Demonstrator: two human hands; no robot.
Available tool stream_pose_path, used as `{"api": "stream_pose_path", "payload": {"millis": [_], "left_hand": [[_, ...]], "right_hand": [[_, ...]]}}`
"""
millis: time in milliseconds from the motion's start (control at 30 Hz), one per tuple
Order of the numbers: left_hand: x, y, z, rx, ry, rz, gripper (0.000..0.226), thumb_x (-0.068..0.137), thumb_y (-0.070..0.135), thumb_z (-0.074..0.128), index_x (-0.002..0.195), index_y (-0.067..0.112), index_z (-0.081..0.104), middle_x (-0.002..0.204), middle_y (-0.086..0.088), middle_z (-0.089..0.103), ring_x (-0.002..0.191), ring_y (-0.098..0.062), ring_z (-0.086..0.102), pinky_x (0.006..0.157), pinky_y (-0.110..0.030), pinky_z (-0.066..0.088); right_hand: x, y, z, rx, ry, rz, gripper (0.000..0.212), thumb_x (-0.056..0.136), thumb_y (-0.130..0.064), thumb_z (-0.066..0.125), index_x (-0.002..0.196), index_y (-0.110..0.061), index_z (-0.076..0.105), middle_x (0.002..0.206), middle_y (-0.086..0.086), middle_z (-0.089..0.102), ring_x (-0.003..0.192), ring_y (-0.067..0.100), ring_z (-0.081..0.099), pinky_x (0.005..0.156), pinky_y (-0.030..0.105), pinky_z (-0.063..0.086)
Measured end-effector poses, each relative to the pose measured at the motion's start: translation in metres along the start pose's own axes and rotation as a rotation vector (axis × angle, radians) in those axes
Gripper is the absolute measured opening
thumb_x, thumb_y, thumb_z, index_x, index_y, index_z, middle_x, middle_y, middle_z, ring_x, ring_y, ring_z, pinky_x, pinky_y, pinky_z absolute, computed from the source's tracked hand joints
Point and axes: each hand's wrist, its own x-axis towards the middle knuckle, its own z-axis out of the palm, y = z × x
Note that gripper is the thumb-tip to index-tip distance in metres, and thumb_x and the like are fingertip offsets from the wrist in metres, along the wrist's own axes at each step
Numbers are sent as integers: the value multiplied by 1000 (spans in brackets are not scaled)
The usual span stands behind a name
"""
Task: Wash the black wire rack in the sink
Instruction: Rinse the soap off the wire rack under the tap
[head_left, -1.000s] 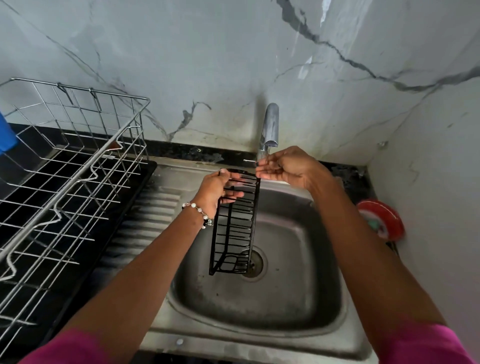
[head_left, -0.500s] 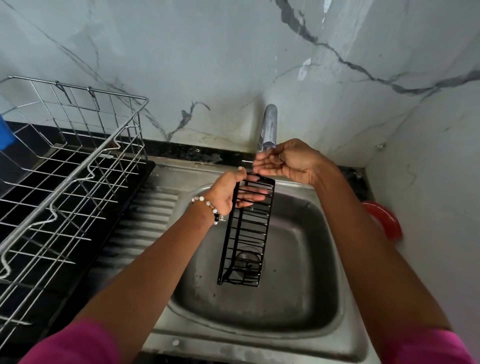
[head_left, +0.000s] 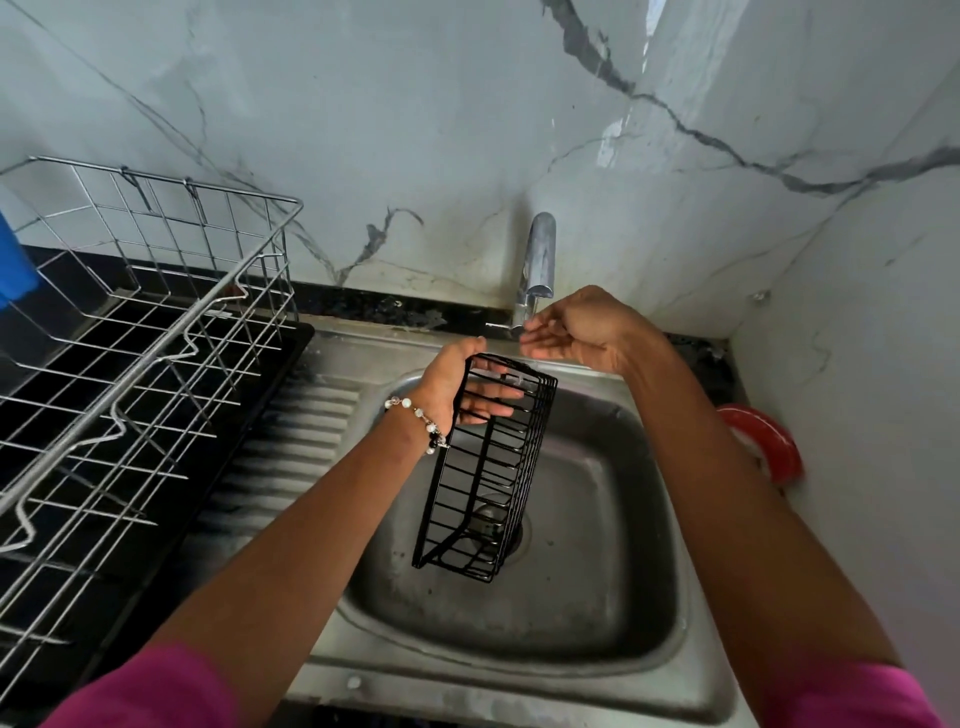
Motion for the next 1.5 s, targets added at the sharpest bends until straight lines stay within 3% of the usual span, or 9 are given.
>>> {"api": "stream_pose_path", "payload": {"millis": [100,267,500,833,933,1067,1167,1300,1500], "left_hand": [[0,-2,-6,7,23,15,47,99,46,36,94,11,67,82,-11,77,57,-23,71,56,-25,39],[-1,-5,-20,-16,65,69,48,101,44,34,85,13,66,78,-8,77,48,-23,67,45,-19,36],[3,-5,-42,-141,132,40,49,102,48,32,85,17,67,74,-3,76,45,-16,64,49,-22,37],[5,-7,-40,-251,152,51,50,102,49,32,86,17,66,72,-1,75,43,-14,61,50,-24,38],[6,-6,-37,-264,148,54,50,103,48,32,86,17,66,70,-1,75,42,-14,61,50,-24,38],[7,-4,-33,-279,139,62,50,103,49,31,86,17,67,67,0,74,42,-14,61,45,-19,37],[7,-3,-28,-281,141,68,52,103,48,30,85,17,66,65,0,74,41,-14,60,44,-18,36],[9,-3,-27,-302,139,71,52,103,49,30,84,17,66,64,0,73,41,-14,61,43,-18,37],[10,-3,-30,-328,144,77,52,103,49,32,84,16,67,62,1,72,41,-14,61,43,-19,37]], "right_hand": [[-5,-1,2,165,-169,4,31,92,14,31,106,16,59,103,33,65,95,38,68,81,39,58],[-7,0,3,38,-82,-7,21,93,9,42,101,15,60,102,30,66,96,36,68,86,39,56],[-6,-1,1,-9,-60,-15,23,93,8,43,105,14,61,107,31,65,96,35,68,83,38,58],[-9,1,3,57,-242,2,34,94,14,30,111,13,59,108,31,65,101,37,67,89,42,55],[-8,3,-1,-18,-112,-17,27,93,11,37,106,13,61,110,32,64,98,36,68,89,41,55],[-10,5,-6,102,-252,-22,34,93,16,31,111,14,59,107,31,65,100,38,67,86,40,56],[-7,7,-9,20,-139,-36,31,92,15,34,108,13,61,110,31,64,97,35,68,84,38,57],[-4,9,-11,110,-227,-19,36,91,18,31,109,12,61,106,31,66,99,37,68,88,41,56],[6,23,-15,-182,89,-104,19,89,6,55,106,2,63,109,21,66,106,33,64,93,40,53]]}}
